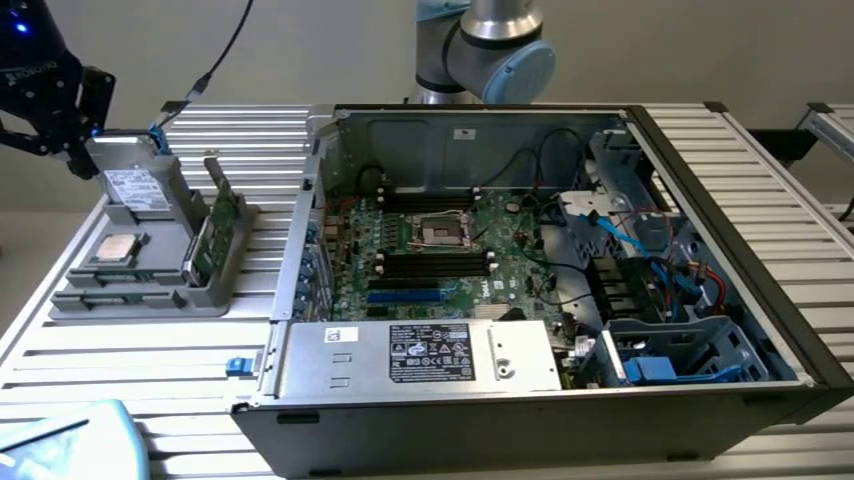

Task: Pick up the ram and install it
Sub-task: 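Pick up the ram and move it above insertion slot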

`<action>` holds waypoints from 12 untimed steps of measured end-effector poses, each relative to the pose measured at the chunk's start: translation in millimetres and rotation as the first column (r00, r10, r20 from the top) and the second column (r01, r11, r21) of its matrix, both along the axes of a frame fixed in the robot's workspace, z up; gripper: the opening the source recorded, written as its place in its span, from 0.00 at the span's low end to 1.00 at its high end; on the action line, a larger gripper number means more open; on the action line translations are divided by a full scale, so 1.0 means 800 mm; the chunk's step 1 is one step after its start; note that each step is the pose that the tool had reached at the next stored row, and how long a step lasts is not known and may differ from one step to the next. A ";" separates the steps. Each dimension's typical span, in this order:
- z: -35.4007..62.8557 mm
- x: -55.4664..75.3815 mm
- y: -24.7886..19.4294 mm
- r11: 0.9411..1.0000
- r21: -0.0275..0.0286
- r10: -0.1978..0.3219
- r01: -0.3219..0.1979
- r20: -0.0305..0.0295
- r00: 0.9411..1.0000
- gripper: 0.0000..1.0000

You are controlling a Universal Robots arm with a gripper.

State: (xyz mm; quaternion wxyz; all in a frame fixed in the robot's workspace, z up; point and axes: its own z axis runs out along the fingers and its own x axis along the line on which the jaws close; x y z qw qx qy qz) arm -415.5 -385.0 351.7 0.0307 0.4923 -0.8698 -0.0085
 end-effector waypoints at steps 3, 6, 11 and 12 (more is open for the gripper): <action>-0.002 -0.001 0.0000 0.999 0.002 0.055 -0.055 0.000 0.999 0.11; -0.004 -0.002 0.0000 0.995 0.007 0.103 -0.103 0.001 0.995 0.11; -0.006 -0.006 0.0000 0.987 0.016 0.163 -0.163 0.002 0.987 0.11; -0.006 -0.007 0.0000 0.985 0.017 0.174 -0.174 0.002 0.985 0.11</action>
